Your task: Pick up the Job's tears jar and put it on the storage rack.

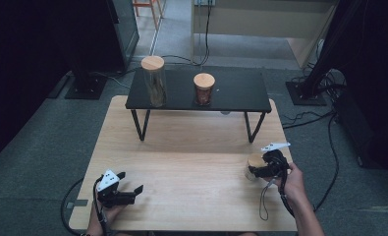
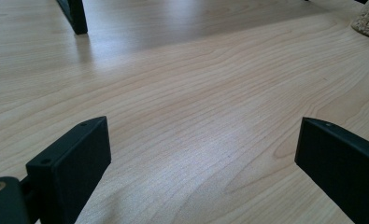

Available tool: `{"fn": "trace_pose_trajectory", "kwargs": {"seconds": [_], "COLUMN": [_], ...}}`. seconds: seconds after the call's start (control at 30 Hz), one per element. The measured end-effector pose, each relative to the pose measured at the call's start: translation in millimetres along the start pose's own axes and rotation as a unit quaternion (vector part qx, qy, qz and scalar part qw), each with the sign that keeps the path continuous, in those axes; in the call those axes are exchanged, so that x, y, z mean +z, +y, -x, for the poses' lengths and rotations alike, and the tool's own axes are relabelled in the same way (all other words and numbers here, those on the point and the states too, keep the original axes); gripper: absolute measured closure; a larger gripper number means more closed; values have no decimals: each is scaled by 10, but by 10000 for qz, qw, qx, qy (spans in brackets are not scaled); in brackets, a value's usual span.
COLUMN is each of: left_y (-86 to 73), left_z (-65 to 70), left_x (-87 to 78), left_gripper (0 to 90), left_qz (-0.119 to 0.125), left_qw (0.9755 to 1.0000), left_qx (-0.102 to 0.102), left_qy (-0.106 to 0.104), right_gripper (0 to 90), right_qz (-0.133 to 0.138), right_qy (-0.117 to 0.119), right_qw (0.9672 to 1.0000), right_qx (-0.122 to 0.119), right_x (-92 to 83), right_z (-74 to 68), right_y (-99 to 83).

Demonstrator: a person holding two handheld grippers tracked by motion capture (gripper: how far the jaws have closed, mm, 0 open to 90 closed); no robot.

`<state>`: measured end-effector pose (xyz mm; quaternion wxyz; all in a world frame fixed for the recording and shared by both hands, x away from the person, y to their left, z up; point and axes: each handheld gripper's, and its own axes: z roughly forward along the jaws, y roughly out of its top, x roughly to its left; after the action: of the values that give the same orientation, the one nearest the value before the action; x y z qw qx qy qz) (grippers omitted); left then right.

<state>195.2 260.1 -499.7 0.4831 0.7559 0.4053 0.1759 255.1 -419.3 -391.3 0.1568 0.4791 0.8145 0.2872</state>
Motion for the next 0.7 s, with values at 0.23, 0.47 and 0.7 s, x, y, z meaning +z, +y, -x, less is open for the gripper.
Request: {"fn": "trace_pose_trajectory", "kwargs": {"seconds": [0.23, 0.47, 0.7], "left_y": [4, 5, 5], "left_z": [-6, 4, 3], "left_x": [0, 1, 2], "left_gripper": [36, 36, 36], "left_qz": [-10, -13, -14], "left_qw": [10000, 10000, 10000], "left_qx": [-2, 14, 7], "left_qy": [-7, 12, 8], "right_gripper": [245, 245, 245], "right_qz": [96, 134, 219], "right_qy": [-62, -106, -159], "right_qw": [9999, 9998, 9996], "right_qx": [17, -48, -79], "right_x": [-75, -163, -256], "right_z": [5, -10, -48], "right_y": [-20, 25, 91]}}
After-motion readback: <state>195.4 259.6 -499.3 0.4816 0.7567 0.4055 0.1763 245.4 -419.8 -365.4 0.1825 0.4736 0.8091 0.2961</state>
